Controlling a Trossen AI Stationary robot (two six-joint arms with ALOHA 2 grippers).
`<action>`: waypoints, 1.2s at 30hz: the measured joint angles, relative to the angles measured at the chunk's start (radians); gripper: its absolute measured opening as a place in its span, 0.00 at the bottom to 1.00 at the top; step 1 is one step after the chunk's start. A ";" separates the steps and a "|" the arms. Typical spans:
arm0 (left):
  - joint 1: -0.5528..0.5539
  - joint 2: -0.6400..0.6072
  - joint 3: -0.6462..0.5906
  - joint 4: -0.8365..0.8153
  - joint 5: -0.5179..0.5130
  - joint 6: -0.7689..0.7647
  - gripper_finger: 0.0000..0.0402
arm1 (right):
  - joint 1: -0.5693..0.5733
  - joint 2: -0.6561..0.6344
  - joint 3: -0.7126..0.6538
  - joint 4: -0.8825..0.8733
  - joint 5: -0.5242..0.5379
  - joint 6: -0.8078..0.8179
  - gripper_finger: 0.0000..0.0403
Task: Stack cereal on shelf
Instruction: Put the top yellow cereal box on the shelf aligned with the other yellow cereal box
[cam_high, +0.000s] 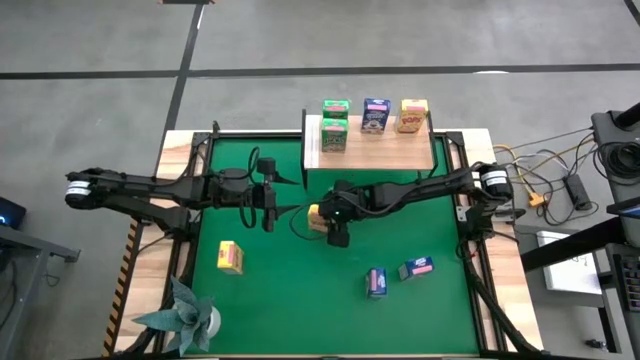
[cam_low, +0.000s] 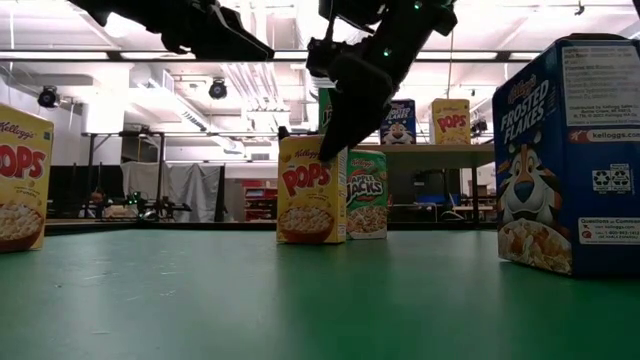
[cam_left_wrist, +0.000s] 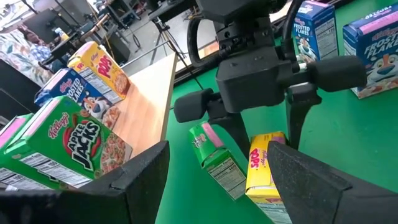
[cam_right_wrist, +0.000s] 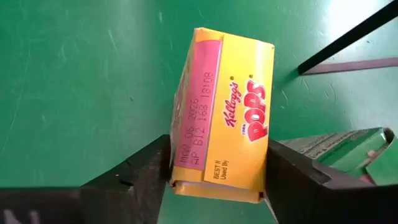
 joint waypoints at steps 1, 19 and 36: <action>0.000 0.001 0.000 0.000 0.000 0.000 0.63 | 0.000 -0.002 0.000 -0.002 0.000 0.000 0.52; 0.000 0.001 0.000 0.000 0.000 -0.017 0.63 | -0.002 -0.064 0.010 -0.038 -0.051 -0.048 0.36; 0.000 0.001 0.000 0.002 0.000 -0.035 0.63 | -0.193 -0.478 0.125 -0.547 0.036 -0.155 0.36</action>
